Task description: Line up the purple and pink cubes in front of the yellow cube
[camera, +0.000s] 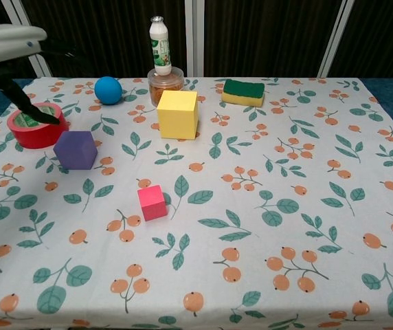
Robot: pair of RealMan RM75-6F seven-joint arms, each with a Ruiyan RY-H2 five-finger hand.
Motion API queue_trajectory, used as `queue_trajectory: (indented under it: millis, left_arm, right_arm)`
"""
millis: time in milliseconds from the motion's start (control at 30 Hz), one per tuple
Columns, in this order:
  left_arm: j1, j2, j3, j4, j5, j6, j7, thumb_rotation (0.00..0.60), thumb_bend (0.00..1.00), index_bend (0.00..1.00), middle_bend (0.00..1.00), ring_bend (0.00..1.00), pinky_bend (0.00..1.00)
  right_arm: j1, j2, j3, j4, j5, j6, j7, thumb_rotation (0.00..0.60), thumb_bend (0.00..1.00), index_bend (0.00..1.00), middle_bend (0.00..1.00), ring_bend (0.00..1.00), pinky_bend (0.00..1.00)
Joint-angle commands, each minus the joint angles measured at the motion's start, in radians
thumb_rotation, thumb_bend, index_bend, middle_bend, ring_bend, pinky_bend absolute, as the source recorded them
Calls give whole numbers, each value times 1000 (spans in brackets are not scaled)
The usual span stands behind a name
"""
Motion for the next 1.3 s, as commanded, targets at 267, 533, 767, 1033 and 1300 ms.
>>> queue_trajectory:
  millis: [267,533,767,1033,1300]
  left_arm:
    - [-70,-113,16,79,-150,-93,137,600,152,266,355,236,291]
    - [-58,-146,47,91,-211,-81,189,600,151,266,352,236,291]
    - [-55,-196,39,150,-282,-71,203,600,152,288,374,236,293]
    - [-58,-233,36,198,-298,-66,177,600,198,367,431,254,293]
    - [-68,-252,60,259,-291,-61,236,600,260,391,450,264,293]
  right_arm:
    - [2,9,2,-4,5,-3,0,600,157,36,75,0,102]
    - [4,6,-1,2,6,-8,12,600,157,36,75,0,102]
    - [2,10,-3,1,4,-6,15,600,157,36,75,0,102]
    - [0,11,-5,2,2,-3,18,600,157,36,75,0,102]
    - [2,13,-4,1,6,-7,19,600,158,36,75,0,102]
